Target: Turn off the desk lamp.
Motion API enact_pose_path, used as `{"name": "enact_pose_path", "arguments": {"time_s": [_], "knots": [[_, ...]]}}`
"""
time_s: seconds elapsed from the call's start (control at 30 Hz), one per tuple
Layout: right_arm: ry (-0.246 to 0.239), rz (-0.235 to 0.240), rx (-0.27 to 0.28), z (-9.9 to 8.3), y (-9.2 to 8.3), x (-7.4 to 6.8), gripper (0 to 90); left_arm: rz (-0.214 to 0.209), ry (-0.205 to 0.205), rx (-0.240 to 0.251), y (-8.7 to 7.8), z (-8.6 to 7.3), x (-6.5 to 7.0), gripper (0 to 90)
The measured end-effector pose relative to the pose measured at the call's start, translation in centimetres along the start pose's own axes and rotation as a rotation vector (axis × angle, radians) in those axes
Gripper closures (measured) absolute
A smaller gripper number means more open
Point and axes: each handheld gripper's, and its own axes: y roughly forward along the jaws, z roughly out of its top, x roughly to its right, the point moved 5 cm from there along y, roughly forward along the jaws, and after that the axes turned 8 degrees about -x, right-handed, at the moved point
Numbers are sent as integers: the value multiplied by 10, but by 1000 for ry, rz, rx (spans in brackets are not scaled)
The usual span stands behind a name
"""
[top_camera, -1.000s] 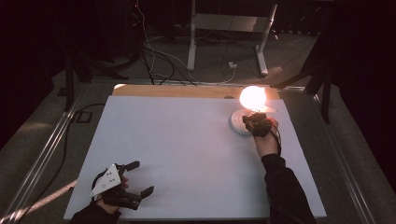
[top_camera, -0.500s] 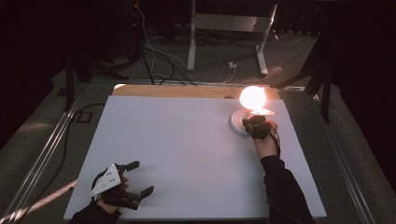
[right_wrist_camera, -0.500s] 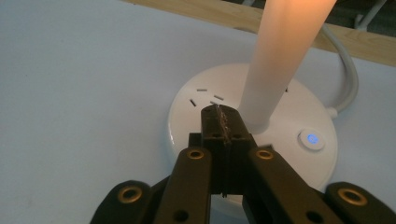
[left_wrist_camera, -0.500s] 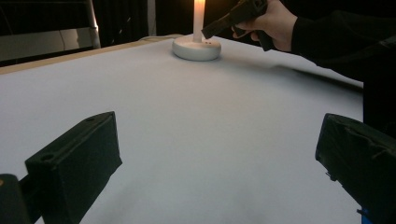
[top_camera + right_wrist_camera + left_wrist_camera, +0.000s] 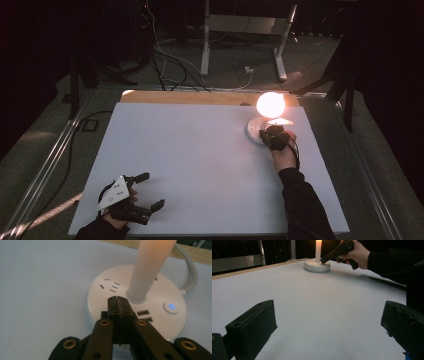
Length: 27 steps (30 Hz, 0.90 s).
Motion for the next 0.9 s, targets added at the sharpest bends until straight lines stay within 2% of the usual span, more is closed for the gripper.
{"name": "enact_pose_path", "arguments": {"time_s": [0.43,0.9], "knots": [[-9,-7,-3,1,0,-1,899,0,0,-2,0,0,0,6],[-17,-2,42,17,-20,-1,898,2,0,-3,0,0,0,6]]}}
